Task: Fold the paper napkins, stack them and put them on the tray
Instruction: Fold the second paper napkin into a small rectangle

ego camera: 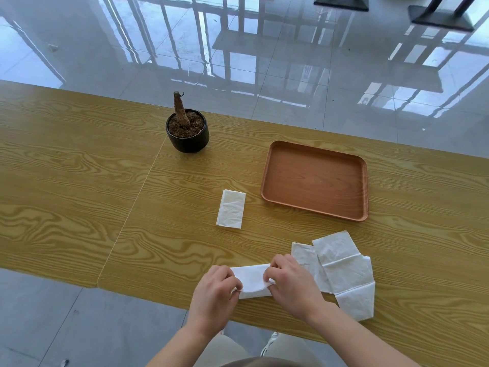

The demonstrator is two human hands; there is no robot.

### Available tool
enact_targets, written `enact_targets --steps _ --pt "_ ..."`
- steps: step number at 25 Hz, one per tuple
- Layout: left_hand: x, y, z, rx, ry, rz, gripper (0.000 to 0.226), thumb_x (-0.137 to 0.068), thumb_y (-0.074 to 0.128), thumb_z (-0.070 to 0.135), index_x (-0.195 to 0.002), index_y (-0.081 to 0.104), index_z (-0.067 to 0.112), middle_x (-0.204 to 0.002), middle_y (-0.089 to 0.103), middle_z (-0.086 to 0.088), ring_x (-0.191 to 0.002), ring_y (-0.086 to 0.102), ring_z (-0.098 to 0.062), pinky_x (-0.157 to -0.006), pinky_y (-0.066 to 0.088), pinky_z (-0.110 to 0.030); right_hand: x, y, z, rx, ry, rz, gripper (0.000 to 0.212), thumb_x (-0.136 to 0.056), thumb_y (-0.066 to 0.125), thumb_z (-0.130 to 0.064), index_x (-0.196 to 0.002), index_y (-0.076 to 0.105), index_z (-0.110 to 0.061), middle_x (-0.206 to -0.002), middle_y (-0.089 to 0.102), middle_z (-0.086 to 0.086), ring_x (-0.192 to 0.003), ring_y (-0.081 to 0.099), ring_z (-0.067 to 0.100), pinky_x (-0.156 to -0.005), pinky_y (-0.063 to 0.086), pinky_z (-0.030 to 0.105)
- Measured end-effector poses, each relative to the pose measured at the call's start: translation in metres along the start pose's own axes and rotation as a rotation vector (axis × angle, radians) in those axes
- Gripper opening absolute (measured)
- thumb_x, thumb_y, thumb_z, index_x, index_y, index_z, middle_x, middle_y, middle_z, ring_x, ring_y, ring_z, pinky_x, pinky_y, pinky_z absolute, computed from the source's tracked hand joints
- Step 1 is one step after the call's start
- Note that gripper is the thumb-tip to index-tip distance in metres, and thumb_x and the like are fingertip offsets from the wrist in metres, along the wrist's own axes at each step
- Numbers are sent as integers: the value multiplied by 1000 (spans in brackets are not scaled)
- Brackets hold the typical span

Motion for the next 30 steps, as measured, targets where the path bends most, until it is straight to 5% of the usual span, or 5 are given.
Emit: enact_targets --steps 7,10,13,17,30 --pt "10 12 4 -151 42 -4 16 -75 73 20 -69 59 17 -86 57 1 -83 57 -22 -66 50 -35 8 1 1 -17 -9 11 28 -85 57 -39 -107 69 -27 -101 55 -11 -100 49 11 -75 51 28" --pt "10 22 4 -251 111 -42 23 -79 78 22 -99 70 16 -123 65 -11 -118 62 -31 -92 54 -42 10 1 -7 46 -79 84 20 -87 69 -25 -107 69 -24 -108 62 -7 -103 58 19 -76 55 33" --pt "21 40 0 -330 194 -182 60 -93 56 43 -145 47 14 -158 36 -10 -147 32 -27 -115 26 -45 16 11 -14 192 -206 78 46 -90 66 -33 -134 58 -23 -150 51 -2 -139 46 24 -105 45 41" --pt "36 56 -8 -416 190 -312 84 -95 38 68 -154 29 8 -164 20 -9 -151 20 -26 -115 17 -46 28 39 -10 323 -233 -51 76 -98 37 -62 -156 28 -14 -166 18 2 -153 16 24 -118 8 45" --pt "43 48 -12 -444 194 -331 85 -94 37 70 -153 32 11 -164 23 -10 -150 22 -29 -114 19 -49 34 35 5 344 -131 -18 77 -97 38 -66 -153 36 -13 -164 25 2 -151 20 26 -114 16 47"
Point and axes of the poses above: each hand's wrist, its own x-axis away from the middle knuckle, its own y-axis out of the palm, z = x × y, the point moved 6 cm from there along -x, towards the middle knuckle
